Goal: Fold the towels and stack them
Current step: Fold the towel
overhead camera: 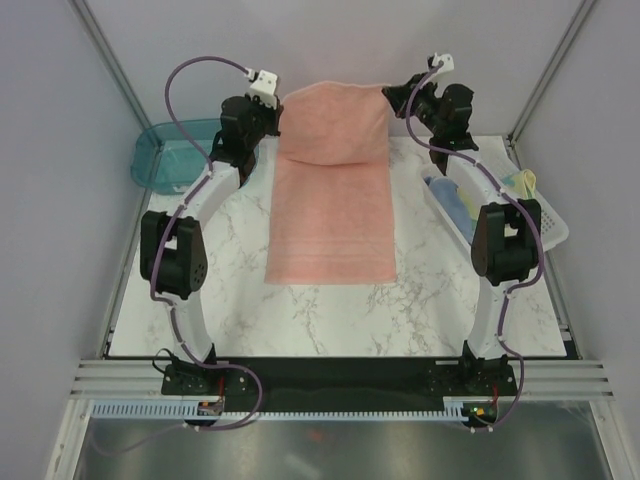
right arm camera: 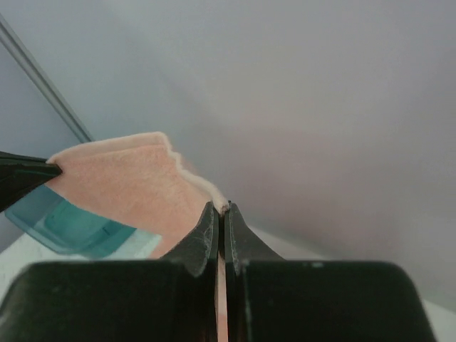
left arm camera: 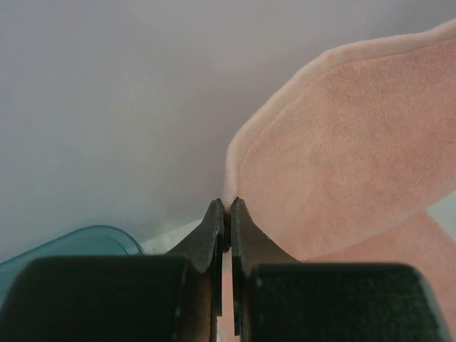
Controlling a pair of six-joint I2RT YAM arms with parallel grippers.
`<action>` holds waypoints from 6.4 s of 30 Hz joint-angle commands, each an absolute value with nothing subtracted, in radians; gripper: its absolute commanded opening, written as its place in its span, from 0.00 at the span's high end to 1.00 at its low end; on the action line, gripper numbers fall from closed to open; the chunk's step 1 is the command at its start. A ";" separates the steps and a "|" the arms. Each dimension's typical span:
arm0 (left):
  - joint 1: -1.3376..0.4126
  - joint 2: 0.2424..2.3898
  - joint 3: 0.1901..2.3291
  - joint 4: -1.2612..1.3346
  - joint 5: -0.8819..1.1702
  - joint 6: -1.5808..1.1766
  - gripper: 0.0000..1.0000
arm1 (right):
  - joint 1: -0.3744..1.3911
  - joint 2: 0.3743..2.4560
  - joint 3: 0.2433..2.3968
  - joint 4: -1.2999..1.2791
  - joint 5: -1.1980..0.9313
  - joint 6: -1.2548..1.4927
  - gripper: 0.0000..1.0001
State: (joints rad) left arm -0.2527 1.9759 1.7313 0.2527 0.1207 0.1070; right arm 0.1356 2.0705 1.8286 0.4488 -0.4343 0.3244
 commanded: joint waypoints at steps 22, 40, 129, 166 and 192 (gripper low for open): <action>-0.252 1.451 1.005 0.321 0.341 0.144 0.98 | 0.141 1.571 1.204 0.138 -0.552 0.052 1.00; -0.258 1.302 0.799 0.110 0.480 0.089 0.98 | 0.255 1.338 0.796 0.178 -0.476 0.228 1.00; -0.290 1.588 0.910 -0.224 0.209 -0.318 0.67 | 0.307 1.810 1.192 -0.416 -0.196 0.098 0.55; -0.304 1.396 0.873 -0.339 0.129 -0.241 0.98 | 0.351 1.333 0.818 -0.301 -0.227 0.321 1.00; -0.330 1.267 0.818 -0.423 0.135 -0.287 0.98 | 0.359 1.131 0.744 -0.371 -0.196 0.377 1.00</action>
